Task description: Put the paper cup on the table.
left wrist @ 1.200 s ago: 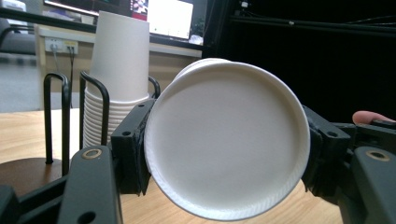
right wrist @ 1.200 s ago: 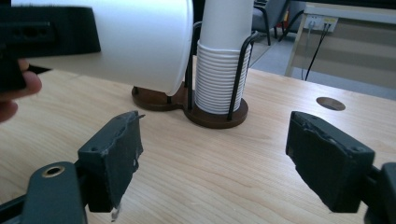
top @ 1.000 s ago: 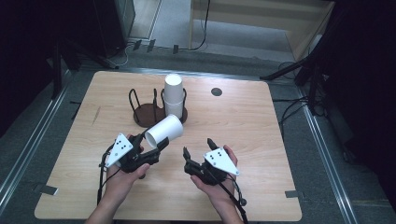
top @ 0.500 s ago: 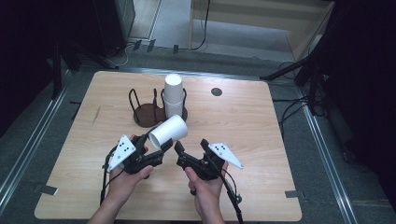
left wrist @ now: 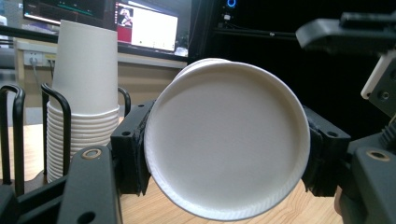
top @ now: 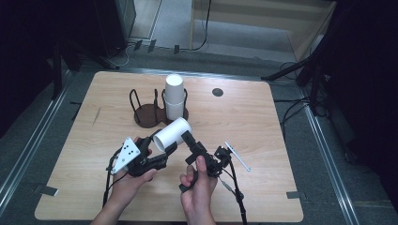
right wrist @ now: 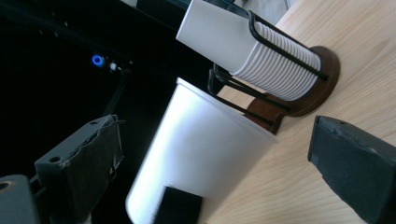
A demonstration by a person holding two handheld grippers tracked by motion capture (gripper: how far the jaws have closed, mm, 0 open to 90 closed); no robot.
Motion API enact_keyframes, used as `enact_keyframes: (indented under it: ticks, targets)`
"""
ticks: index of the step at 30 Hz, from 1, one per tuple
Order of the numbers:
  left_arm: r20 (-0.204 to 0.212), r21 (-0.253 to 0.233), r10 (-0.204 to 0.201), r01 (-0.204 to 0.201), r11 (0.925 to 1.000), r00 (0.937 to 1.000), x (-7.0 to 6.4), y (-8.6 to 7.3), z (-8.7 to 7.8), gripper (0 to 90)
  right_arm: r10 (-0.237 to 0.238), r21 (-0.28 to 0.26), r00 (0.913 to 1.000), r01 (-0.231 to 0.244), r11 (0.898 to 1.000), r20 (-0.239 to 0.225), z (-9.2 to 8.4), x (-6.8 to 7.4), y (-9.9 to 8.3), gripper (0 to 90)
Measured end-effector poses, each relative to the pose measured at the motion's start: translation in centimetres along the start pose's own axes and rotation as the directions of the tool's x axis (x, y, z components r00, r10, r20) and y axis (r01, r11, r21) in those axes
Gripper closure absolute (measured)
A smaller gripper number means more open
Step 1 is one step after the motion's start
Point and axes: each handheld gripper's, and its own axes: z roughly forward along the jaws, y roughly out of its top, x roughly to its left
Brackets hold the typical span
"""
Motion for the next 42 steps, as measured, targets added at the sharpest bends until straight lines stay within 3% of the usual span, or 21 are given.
enact_keyframes:
  ticks: [4, 8, 13, 23, 26, 36, 39, 42]
  targets:
    - [0.008, -0.006, 0.006, -0.006, 1.0000, 0.9999, -0.2, 0.0, 0.0, 32.0, 0.147, 0.004, 0.9890, -0.147, 0.989, -0.019, 0.3, -0.2, -0.2, 2.8]
    - [0.011, -0.011, 0.011, -0.011, 0.9999, 0.9999, -0.2, -0.1, 0.0, 32.0, 0.221, 0.032, 0.9752, -0.220, 0.975, -0.014, 0.9, -0.6, -0.6, 2.8]
    - [0.017, -0.003, 0.011, -0.011, 0.9999, 0.9998, -0.3, -0.1, 0.0, 32.0, 0.265, 0.043, 0.9643, -0.264, 0.964, -0.014, 1.6, -0.9, -1.0, 2.9]
    - [0.022, 0.011, 0.024, -0.024, 0.9996, 0.9995, -0.4, -0.3, 0.0, 32.1, 0.307, 0.069, 0.9515, -0.306, 0.950, -0.013, 2.7, -1.5, -1.0, 3.2]
    - [0.030, 0.013, 0.026, -0.026, 0.9996, 0.9992, -0.5, -0.3, 0.0, 32.0, 0.333, 0.081, 0.9427, -0.331, 0.940, -0.017, 3.1, -1.6, -0.9, 3.5]
    - [0.039, 0.022, 0.043, -0.044, 0.9988, 0.9983, -0.6, -0.4, 0.0, 32.0, 0.358, 0.091, 0.9337, -0.355, 0.931, -0.018, 3.7, -1.8, -0.7, 6.3]
    - [0.040, 0.024, 0.048, -0.049, 0.9985, 0.9981, -0.7, -0.5, 0.1, 32.0, 0.369, 0.100, 0.9292, -0.366, 0.925, -0.017, 3.8, -1.9, -0.7, 9.6]
    - [0.039, 0.020, 0.051, -0.052, 0.9985, 0.9980, -0.6, -0.5, 0.1, 31.9, 0.372, 0.097, 0.9276, -0.367, 0.925, -0.037, 3.8, -2.0, -0.7, 18.3]
